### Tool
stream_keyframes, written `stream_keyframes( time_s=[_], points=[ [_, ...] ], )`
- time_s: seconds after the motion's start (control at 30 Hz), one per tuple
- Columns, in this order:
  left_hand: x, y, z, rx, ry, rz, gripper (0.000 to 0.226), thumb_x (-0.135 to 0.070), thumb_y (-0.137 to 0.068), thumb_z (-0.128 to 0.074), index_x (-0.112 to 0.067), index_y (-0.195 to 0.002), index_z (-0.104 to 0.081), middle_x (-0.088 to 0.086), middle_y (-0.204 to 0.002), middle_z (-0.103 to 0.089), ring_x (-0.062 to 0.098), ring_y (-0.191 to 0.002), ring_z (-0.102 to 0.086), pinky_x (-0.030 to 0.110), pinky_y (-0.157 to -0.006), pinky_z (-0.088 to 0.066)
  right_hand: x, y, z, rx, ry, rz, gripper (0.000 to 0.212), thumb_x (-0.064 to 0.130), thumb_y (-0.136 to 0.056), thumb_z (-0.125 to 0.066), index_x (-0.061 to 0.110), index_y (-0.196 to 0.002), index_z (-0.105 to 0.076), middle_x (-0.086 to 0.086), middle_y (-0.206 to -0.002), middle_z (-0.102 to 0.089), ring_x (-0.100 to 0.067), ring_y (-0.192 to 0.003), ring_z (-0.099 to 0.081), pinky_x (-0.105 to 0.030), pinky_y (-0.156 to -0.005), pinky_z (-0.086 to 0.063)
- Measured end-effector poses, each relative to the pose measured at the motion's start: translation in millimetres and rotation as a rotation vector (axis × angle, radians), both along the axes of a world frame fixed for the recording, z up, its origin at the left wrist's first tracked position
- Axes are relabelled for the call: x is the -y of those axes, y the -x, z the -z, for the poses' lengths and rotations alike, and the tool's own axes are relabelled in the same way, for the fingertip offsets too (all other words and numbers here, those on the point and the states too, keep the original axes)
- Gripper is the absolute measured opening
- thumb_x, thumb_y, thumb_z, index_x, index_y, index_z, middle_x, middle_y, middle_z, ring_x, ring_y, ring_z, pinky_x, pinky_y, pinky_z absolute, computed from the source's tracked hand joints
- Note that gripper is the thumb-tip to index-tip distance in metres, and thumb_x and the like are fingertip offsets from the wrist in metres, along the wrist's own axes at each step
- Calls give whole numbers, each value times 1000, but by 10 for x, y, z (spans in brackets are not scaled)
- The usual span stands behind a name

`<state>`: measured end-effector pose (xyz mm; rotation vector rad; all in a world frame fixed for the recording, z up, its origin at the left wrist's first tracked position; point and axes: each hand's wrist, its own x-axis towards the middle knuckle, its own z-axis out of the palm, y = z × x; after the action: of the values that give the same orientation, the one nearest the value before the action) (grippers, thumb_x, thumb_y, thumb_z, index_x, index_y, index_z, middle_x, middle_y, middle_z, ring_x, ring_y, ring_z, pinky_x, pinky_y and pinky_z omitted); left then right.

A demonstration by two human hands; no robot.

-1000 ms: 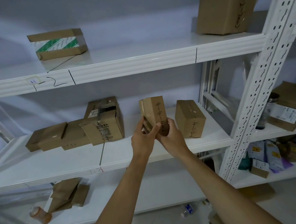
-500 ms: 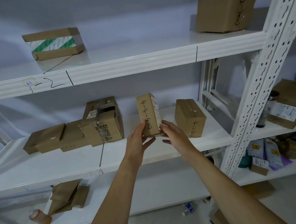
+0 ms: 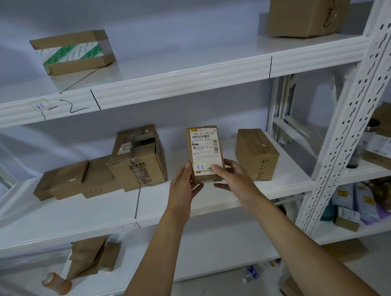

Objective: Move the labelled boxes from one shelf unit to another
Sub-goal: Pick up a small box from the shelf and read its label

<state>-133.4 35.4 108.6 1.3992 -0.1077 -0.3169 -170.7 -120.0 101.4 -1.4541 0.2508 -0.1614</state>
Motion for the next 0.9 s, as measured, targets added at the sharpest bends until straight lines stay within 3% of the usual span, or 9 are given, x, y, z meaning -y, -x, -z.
stream_keyframes(
  time_s=[0.23,0.5,0.63,0.9],
  points=[
    [9,-49,28,-25,-87,-33,45,-38,-103,-59,-19,-144,-57,5,-132,-71,24,-125,-65,42,-112,-50,-8,-35,39,-17,-25,-8,55,25,-97,-69,13,-146,-48,-3,-126,-69,-18,-112,-69,-32,-96,-60],
    [-81,11,1,46,-17,-8,39,-27,-101,-64,-13,-138,-64,4,-124,-77,21,-118,-71,39,-108,-55,38,30,-26,37,-8,-21,47,25,-95,-71,18,-139,-57,0,-127,-73,-19,-120,-68,-41,-110,-51],
    [-63,64,-2,66,5,-54,40,-26,-100,-66,-14,-139,-64,2,-125,-77,20,-119,-71,39,-108,-55,10,66,-75,50,12,-31,56,38,-82,-75,25,-135,-59,7,-123,-76,-18,-122,-67,-44,-115,-46],
    [-11,326,12,105,96,-121,35,-25,-101,-64,-19,-136,-67,-8,-119,-79,13,-118,-72,30,-101,-57,-47,178,-106,96,4,-35,47,23,-94,-72,22,-139,-55,6,-127,-74,-13,-119,-69,-38,-109,-52]
  ],
)
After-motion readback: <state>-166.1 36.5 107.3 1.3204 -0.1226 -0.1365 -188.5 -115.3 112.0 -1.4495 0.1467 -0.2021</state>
